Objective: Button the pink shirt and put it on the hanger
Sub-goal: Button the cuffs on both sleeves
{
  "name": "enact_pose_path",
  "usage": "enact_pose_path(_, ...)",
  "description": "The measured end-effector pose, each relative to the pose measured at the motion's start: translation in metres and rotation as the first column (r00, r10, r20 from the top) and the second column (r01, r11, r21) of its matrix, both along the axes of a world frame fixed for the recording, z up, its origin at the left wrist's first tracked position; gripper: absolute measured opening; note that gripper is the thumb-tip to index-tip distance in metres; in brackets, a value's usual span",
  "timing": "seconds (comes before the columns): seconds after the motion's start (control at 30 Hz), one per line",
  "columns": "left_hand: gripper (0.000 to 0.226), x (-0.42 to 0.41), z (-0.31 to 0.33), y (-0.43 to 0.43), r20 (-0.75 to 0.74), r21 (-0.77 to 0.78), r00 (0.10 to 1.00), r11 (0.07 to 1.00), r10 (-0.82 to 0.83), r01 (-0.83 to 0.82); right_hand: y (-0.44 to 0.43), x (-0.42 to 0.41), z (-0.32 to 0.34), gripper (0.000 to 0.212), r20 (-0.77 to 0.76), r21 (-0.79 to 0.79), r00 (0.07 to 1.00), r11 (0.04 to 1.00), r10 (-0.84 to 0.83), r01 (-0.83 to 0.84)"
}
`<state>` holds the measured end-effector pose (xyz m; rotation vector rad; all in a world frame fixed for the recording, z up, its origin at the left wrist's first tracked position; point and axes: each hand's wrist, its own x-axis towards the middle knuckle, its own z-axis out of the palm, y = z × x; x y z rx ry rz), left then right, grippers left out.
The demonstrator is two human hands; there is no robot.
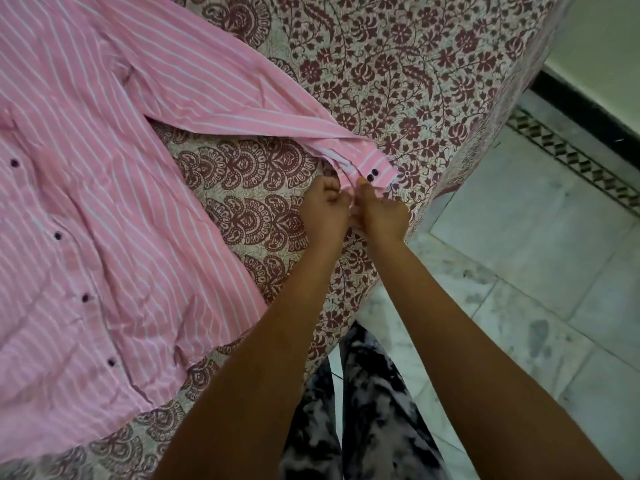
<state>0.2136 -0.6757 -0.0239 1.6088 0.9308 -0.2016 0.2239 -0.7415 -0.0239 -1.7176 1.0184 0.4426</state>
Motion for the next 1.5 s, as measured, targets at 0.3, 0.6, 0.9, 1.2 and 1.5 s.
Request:
enact_pose_path(0.3,0.02,-0.009,0.007,0.03,0.031,0.112,0.996,0.991,-0.079,0.075,-0.001,0.026,0.006,0.03,-0.14,0.456,0.947,0.831,-0.288,0.32)
enact_pose_path(0.6,0.024,-0.003,0.018,0.036,0.056,-0.096,0.998,0.995,-0.008,0.013,0.002,0.041,0.008,0.014,-0.151,0.512,0.903,0.75,-0.401,0.419)
enact_pose_path(0.9,0.021,0.003,0.027,0.028,0.115,-0.24,0.987,0.967,0.115,-0.085,-0.007,0.013,0.005,0.029,0.212,0.52,0.966,0.854,-0.149,0.017)
enact_pose_path(1.2,0.017,0.007,0.027,0.03,0.167,0.088,0.982,0.993,-0.088,0.074,-0.004,-0.003,0.015,0.025,0.428,0.312,0.904,0.939,-0.002,-0.146)
enact_pose_path(1.5,0.019,0.005,0.036,0.036,0.137,0.086,0.939,0.948,-0.314,0.305,-0.008,-0.014,0.015,0.017,0.443,-0.045,0.86,0.964,0.255,-0.263)
